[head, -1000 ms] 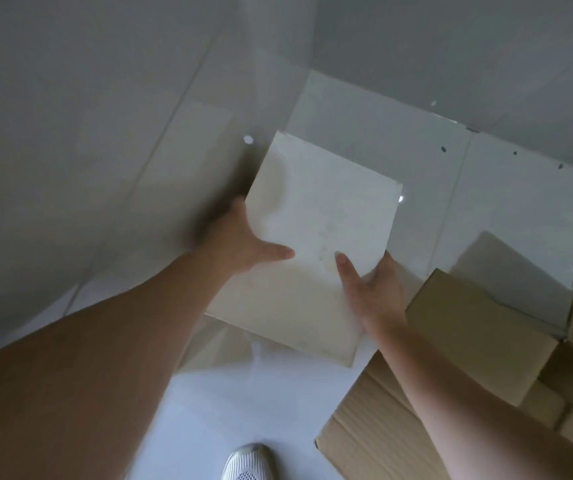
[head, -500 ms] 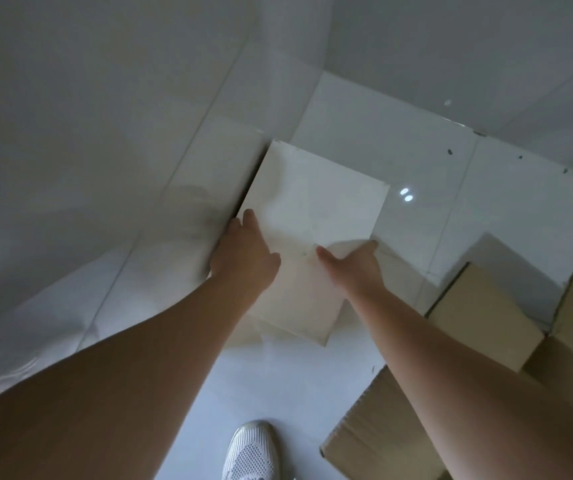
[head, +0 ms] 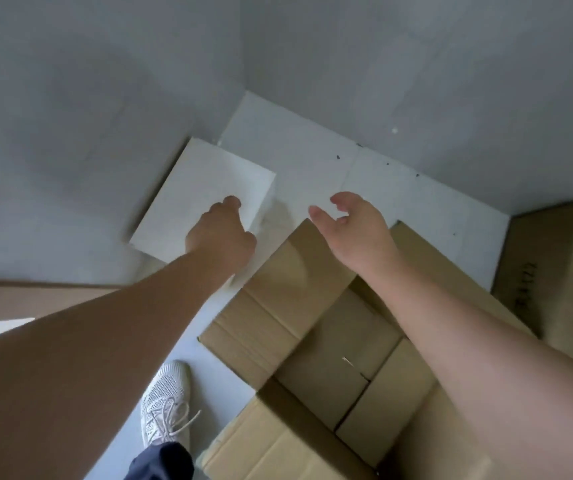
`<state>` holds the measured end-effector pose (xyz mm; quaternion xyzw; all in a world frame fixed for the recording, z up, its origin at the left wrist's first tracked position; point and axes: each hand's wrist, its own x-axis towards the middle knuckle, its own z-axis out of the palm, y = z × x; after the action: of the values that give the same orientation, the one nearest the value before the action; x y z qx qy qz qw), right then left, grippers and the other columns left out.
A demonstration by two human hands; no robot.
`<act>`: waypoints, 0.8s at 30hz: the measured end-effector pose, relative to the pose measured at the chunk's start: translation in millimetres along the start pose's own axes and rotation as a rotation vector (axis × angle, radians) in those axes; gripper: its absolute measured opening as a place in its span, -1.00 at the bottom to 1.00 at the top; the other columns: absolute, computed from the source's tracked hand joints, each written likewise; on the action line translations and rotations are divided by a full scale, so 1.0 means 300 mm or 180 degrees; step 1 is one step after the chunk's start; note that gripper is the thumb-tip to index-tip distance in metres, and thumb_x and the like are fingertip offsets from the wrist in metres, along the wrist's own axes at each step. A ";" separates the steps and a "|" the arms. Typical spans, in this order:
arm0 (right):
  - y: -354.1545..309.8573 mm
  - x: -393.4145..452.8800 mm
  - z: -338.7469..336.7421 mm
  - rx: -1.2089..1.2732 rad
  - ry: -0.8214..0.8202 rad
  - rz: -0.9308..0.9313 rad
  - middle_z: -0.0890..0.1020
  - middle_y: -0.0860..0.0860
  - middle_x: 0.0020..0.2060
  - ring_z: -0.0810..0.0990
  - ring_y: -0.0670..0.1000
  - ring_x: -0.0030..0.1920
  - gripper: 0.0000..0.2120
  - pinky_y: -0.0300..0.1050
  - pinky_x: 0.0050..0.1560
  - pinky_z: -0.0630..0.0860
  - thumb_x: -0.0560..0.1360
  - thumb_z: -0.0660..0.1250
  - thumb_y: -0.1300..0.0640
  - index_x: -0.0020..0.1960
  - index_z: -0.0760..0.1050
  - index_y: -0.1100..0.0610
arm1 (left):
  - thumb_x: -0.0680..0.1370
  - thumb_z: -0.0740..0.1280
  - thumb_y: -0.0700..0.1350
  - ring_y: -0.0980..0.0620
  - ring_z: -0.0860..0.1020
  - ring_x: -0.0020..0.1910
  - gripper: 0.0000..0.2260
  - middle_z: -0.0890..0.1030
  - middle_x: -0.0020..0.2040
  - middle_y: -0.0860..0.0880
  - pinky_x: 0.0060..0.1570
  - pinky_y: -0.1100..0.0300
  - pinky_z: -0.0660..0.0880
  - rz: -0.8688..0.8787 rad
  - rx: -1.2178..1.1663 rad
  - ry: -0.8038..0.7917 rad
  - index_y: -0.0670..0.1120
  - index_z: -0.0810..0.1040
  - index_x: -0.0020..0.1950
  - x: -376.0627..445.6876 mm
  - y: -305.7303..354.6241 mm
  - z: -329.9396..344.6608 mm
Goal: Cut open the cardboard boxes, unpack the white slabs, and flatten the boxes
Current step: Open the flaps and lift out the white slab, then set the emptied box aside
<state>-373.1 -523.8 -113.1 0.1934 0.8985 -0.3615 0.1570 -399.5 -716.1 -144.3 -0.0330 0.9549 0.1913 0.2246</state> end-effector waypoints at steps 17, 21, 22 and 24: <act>0.423 -0.552 -0.554 -0.0629 -0.0263 -0.0433 0.48 -0.05 0.28 0.48 0.00 0.19 -0.43 -0.12 0.05 0.36 0.48 0.23 -0.26 0.39 0.35 0.02 | 0.48 0.22 -0.17 -0.09 0.47 0.12 -0.61 0.46 0.19 -0.05 -0.11 0.11 0.42 -0.0314 -0.0381 0.0274 -0.05 0.38 0.31 -0.863 0.473 0.202; 0.432 -0.635 -0.576 -0.0732 -0.0347 -0.0480 0.49 -0.02 0.26 0.46 -0.02 0.10 -0.43 -0.14 0.00 0.35 0.50 0.23 -0.23 0.41 0.32 0.04 | 0.48 0.23 -0.17 -0.08 0.47 0.18 -0.55 0.44 0.26 -0.04 -0.11 0.16 0.36 -0.0604 -0.0500 0.0302 -0.03 0.35 0.38 -0.993 0.416 0.223; 0.433 -0.653 -0.573 -0.0791 -0.0371 -0.0516 0.49 -0.02 0.26 0.47 -0.01 0.11 -0.43 -0.13 -0.01 0.35 0.50 0.24 -0.22 0.41 0.32 0.04 | 0.49 0.23 -0.18 -0.08 0.47 0.18 -0.55 0.44 0.27 -0.04 -0.11 0.16 0.38 -0.0644 -0.0567 0.0313 -0.03 0.35 0.38 -1.018 0.414 0.231; 0.442 -0.677 -0.559 -0.0861 -0.0394 -0.0658 0.48 -0.01 0.28 0.48 0.02 0.16 -0.43 -0.12 -0.01 0.36 0.50 0.24 -0.22 0.41 0.32 0.04 | 0.49 0.23 -0.18 -0.07 0.48 0.15 -0.56 0.45 0.26 -0.04 -0.12 0.16 0.40 -0.0662 -0.0690 0.0425 -0.02 0.36 0.37 -1.052 0.423 0.251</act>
<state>-158.0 -364.0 10.0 0.0545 0.9426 -0.2628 0.1985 -104.0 -577.4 -22.4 -0.1684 0.9329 0.2663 0.1744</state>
